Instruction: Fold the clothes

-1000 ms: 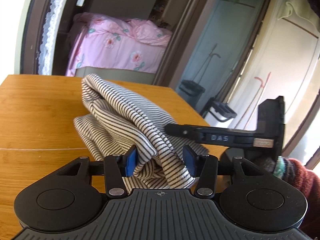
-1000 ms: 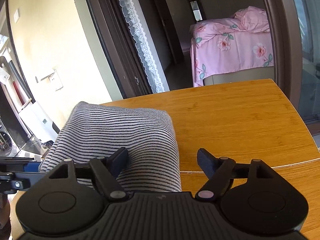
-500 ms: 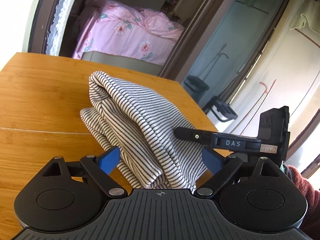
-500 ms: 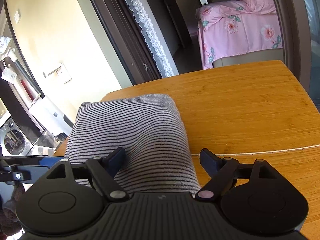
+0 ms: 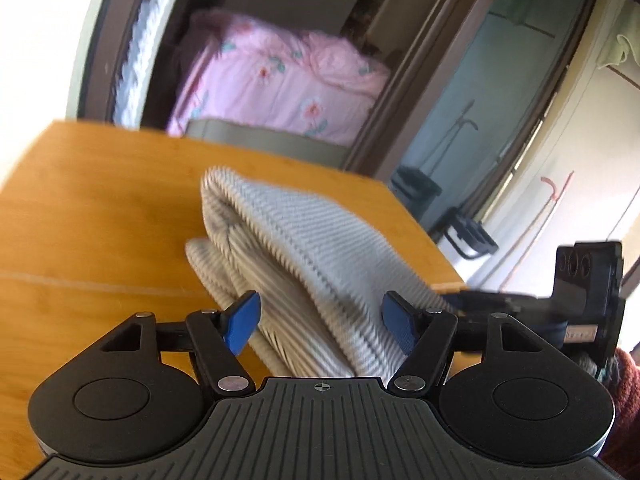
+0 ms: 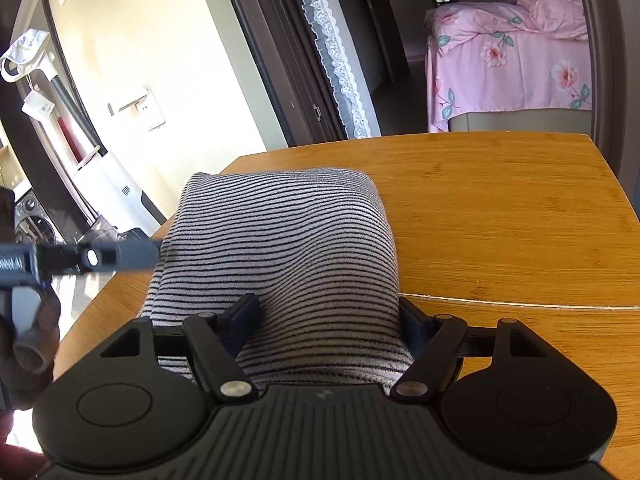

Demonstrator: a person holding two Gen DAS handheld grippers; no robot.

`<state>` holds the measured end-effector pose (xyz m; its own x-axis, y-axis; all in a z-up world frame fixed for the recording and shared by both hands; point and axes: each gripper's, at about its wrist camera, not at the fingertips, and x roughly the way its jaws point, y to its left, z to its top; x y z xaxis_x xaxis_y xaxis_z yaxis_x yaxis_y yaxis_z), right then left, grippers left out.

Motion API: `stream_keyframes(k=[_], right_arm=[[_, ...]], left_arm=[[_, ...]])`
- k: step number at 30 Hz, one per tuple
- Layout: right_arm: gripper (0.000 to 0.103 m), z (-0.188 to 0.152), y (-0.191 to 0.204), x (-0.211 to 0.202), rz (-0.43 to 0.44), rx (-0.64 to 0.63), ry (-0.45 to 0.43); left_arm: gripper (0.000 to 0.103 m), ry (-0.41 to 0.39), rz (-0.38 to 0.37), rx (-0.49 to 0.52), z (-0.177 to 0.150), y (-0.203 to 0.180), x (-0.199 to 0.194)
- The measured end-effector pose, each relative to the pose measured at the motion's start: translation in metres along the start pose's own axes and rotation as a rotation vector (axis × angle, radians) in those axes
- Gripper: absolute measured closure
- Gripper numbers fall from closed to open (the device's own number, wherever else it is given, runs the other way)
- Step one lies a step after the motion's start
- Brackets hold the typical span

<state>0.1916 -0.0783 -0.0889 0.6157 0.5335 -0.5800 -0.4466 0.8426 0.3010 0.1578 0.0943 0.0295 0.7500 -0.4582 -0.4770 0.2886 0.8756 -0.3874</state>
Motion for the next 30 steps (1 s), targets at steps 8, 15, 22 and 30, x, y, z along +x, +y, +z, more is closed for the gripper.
stream_keyframes(k=[8,15,22,30], right_arm=[[0.026,0.004,0.041,-0.014,-0.151,-0.238,-0.114],[0.026,-0.002,0.075,-0.008,0.054,-0.278,-0.062],[0.023,-0.012,0.081,0.002,0.046,-0.295,-0.034],[0.020,0.021,0.030,-0.040,0.110,-0.114,-0.060]], left_arm=[[0.026,-0.024,-0.092,-0.003,0.039,0.008,0.033],[0.023,0.028,-0.012,0.036,0.023,0.021,0.068],[0.023,0.044,-0.011,0.007,0.023,0.038,0.065],[0.006,0.046,-0.005,-0.056,0.014,0.034,0.023]])
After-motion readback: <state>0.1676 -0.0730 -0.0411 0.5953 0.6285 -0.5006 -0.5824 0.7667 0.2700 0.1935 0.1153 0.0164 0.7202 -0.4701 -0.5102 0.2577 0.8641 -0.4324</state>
